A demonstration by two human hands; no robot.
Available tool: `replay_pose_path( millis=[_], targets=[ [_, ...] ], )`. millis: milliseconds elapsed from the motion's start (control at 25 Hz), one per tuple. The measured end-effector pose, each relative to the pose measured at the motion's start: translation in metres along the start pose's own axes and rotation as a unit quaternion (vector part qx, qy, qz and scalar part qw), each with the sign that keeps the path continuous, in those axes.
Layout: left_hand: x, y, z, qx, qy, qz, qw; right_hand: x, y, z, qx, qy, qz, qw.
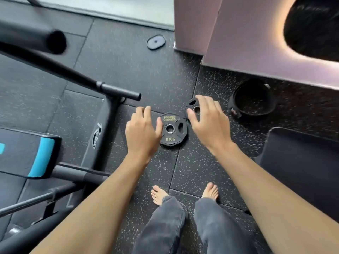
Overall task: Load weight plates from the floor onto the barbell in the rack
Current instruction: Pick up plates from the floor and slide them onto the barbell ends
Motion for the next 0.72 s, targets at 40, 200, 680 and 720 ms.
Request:
replay_pose_path(
  millis=[40,200,680,720],
  targets=[
    [0.015,-0.053,0.01,0.013,0.008,0.006,1.0,-0.019,-0.05,0.012,0.012,-0.006,0.002,1.0],
    [0.077,-0.222,0.038,0.053,0.054,0.011,0.997,-0.089,-0.226,0.039,0.054,-0.029,0.009,0.998],
    [0.142,-0.512,0.107,0.15,0.158,0.071,0.973,-0.199,-0.518,0.071,0.196,-0.164,-0.072,0.964],
    [0.144,-0.52,0.11,0.139,0.159,0.089,0.973,-0.201,-0.525,0.073,0.19,-0.166,-0.08,0.964]
  ],
)
Point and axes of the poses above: each hand's wrist, its own z-axis towards the middle knuckle, its own y-axis out of the back of the hand, x = y × z, the point moved 1 cm from there along z, towards the middle knuckle, and after that the axes turned 2 degrees about y, right-handed, at the moved point
